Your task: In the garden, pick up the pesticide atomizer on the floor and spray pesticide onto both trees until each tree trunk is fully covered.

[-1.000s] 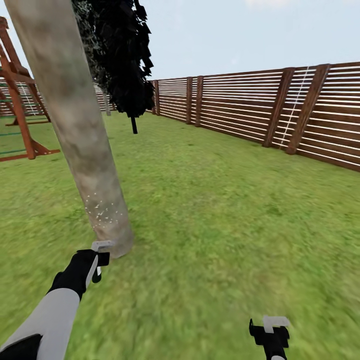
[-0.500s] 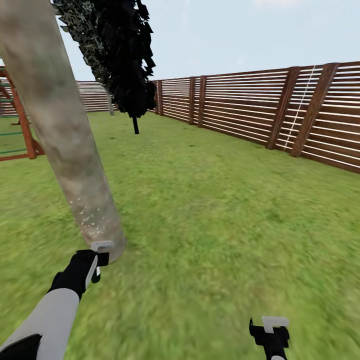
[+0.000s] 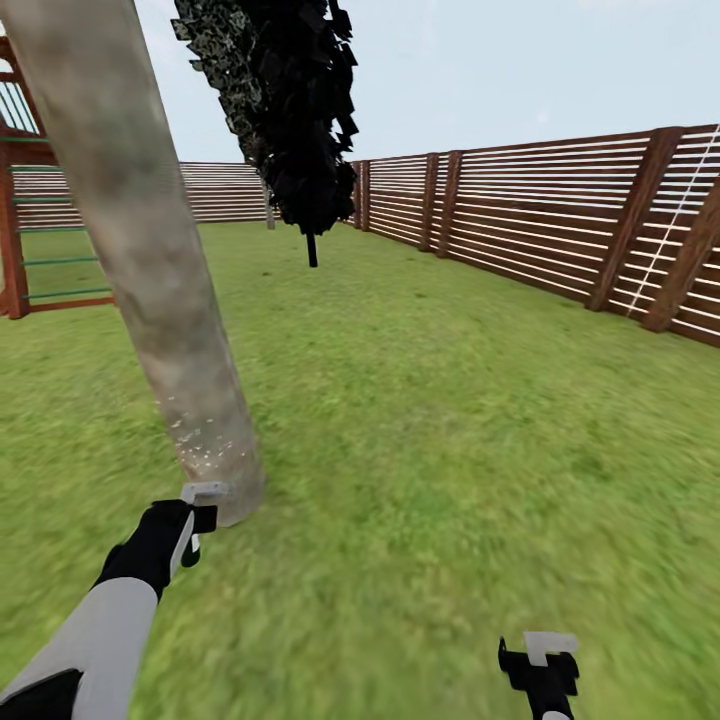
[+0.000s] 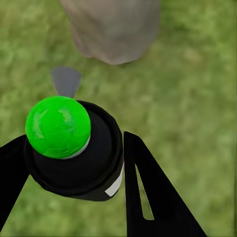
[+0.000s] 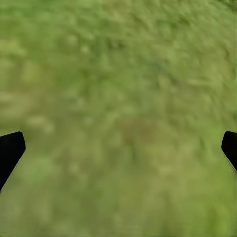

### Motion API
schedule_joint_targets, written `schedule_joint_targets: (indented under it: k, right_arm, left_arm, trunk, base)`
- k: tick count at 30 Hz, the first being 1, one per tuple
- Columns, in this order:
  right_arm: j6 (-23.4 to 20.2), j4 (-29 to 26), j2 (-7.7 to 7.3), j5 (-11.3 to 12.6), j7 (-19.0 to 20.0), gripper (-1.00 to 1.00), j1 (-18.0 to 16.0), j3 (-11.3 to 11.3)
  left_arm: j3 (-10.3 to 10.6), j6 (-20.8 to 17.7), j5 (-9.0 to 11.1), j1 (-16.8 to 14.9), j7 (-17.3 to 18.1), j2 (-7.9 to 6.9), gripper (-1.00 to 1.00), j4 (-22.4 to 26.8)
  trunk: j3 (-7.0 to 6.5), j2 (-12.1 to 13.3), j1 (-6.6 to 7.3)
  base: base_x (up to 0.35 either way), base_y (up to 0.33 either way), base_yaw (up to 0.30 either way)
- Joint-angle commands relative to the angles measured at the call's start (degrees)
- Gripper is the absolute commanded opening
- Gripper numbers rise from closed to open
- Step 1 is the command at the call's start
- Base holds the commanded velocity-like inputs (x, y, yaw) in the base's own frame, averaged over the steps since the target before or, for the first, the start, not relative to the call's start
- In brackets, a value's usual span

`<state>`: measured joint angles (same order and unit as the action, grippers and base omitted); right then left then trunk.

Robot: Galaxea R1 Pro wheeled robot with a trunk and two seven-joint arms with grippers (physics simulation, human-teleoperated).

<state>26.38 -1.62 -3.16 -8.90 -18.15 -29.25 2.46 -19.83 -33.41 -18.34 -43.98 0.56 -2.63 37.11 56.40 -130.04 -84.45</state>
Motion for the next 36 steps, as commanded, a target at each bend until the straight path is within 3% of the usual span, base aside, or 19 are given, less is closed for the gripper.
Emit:
schedule_joint_targets:
  k: [1,18,30,36]
  right_arm:
    - [0.07,0.02,0.00,-0.59,-0.26,1.00,-0.02,0.27]
    - [0.07,0.04,0.00,-0.60,-0.25,1.00,-0.02,0.27]
    - [0.07,0.04,0.00,-0.60,-0.26,1.00,-0.02,0.27]
    - [0.07,-0.02,-0.04,-0.60,-0.24,1.00,-0.02,0.27]
  left_arm:
    - [-0.12,-0.25,-0.20,-0.05,0.06,0.12,-1.00,0.06]
    - [-0.12,-0.25,-0.20,-0.05,0.06,0.25,-1.00,0.06]
    - [-0.12,-0.22,0.02,-0.05,0.06,0.44,-1.00,0.01]
    - [0.13,-0.22,0.07,-0.18,0.12,1.56,-1.00,-0.77]
  trunk:
    - [0.05,-0.02,-0.01]
    - [0.05,-0.02,-0.01]
    - [0.05,-0.02,-0.01]
    - [0.05,-0.02,-0.01]
  base:
    - [0.184,-0.243,0.119]
    - [0.175,-0.244,0.020]
    - [0.151,-0.253,0.261]
    - [-0.034,-0.253,0.276]
